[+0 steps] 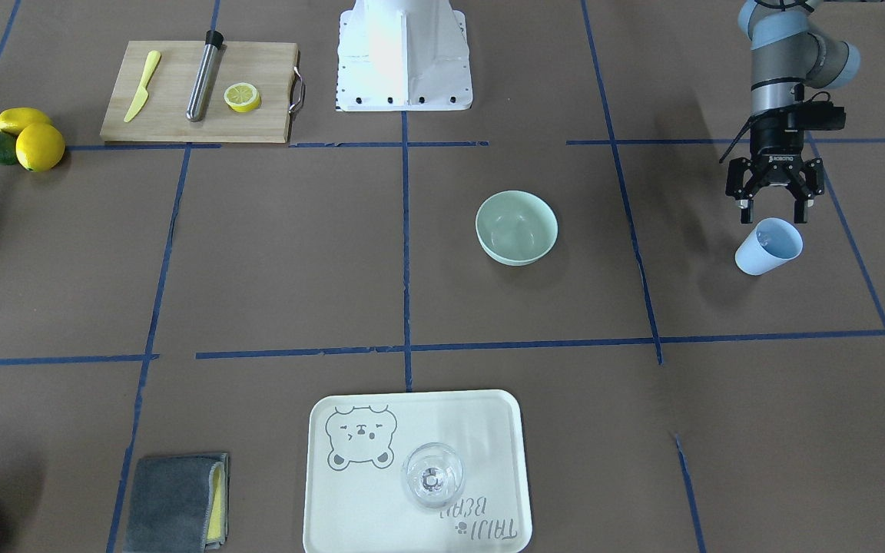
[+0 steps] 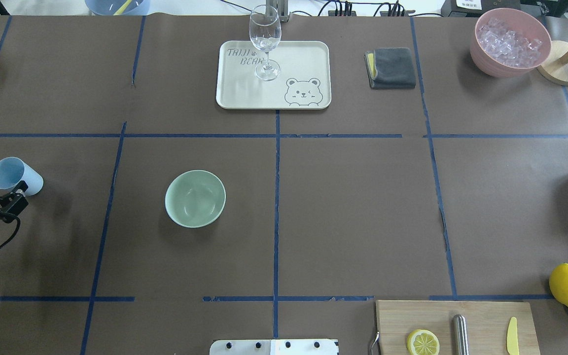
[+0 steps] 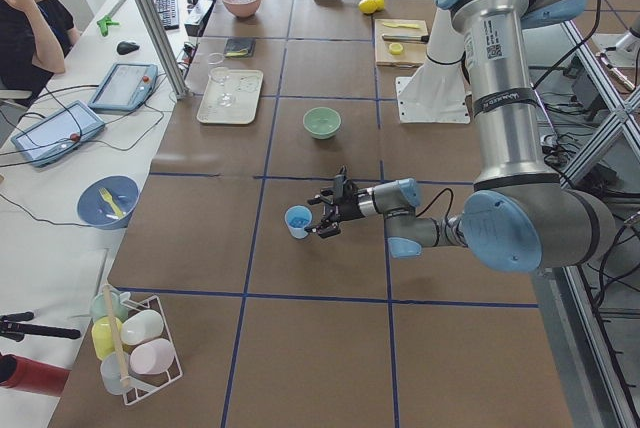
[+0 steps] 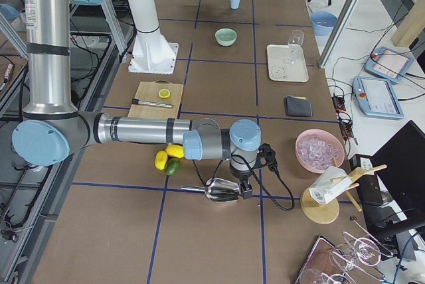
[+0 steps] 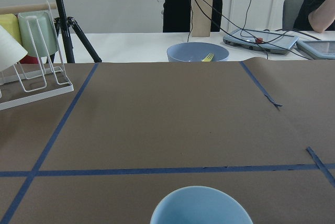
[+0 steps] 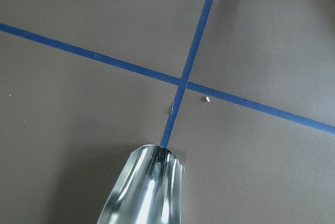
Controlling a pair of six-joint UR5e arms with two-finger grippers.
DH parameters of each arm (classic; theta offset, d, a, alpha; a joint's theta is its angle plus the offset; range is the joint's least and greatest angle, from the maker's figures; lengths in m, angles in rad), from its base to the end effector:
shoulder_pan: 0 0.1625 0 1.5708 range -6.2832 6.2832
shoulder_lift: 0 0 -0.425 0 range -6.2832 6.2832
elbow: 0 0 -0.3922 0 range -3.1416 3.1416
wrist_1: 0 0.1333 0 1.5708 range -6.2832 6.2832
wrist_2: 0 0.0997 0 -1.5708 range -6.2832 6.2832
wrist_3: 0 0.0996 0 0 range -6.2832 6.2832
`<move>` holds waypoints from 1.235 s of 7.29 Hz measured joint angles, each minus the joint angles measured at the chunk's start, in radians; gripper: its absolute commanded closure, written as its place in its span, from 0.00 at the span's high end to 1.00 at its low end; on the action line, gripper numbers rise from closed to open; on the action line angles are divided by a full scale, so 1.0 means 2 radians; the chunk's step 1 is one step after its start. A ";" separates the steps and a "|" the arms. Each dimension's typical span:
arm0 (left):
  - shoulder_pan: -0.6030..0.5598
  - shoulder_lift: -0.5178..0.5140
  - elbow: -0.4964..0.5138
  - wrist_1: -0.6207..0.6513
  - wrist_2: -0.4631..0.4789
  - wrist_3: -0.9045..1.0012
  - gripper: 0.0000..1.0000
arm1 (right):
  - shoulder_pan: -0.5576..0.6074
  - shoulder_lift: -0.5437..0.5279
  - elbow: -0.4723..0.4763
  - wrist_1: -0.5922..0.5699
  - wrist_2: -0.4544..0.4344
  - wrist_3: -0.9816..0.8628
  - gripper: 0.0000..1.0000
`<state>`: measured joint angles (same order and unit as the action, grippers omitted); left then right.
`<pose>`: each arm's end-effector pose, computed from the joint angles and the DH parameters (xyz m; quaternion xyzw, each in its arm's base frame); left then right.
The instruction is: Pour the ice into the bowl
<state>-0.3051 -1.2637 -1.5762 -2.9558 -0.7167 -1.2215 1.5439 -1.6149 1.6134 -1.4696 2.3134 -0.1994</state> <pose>0.2717 -0.3041 0.6267 0.4869 0.3303 -0.1962 0.7844 0.0530 -0.4816 0.6508 0.0775 -0.3570 -0.1230 0.9227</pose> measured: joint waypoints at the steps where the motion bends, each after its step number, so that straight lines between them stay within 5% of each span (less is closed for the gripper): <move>1: 0.002 -0.014 0.019 0.000 0.007 -0.002 1.00 | 0.000 0.000 -0.001 0.000 0.000 0.000 1.00; 9: -0.031 -0.069 0.085 0.002 0.011 -0.002 0.98 | 0.002 0.000 -0.001 0.000 -0.001 0.000 1.00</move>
<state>-0.3664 -1.4021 -1.4059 -2.9514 -0.6952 -1.2264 1.5477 -1.6150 1.6107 -1.4696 2.3117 -0.1994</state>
